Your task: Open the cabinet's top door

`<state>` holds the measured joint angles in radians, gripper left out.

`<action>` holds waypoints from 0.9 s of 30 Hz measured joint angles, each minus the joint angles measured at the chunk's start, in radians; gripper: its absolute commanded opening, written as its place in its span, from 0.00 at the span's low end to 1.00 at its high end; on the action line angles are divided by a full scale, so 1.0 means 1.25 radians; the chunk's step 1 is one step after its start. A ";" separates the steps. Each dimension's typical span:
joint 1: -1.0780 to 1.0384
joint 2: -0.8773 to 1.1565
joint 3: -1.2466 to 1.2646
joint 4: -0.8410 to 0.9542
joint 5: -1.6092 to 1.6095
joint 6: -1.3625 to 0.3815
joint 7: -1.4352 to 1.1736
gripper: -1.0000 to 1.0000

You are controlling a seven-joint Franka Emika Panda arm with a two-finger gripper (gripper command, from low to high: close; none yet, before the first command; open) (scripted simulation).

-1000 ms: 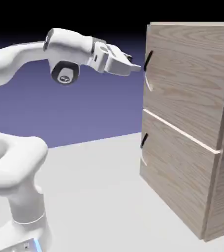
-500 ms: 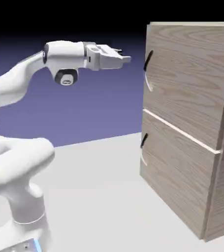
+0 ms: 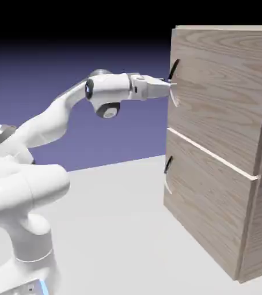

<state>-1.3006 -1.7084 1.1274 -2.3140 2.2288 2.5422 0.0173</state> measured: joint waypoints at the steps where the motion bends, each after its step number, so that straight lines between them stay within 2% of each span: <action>1: 0.000 0.000 0.000 0.000 0.000 0.000 0.000 0.00; 9: 0.172 -0.026 -0.091 -0.232 0.074 -0.196 -0.176 0.00; 16: 0.299 -0.031 -0.255 -0.427 0.012 -0.405 -0.306 0.00; 21: 0.328 -0.024 -0.400 -0.507 -0.086 -0.534 -0.371 0.00; 27: 0.365 0.027 -0.574 -0.547 -0.230 -0.615 -0.450 0.00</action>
<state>-0.8439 -1.6744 0.4096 -2.9982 1.9415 1.7730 -0.5455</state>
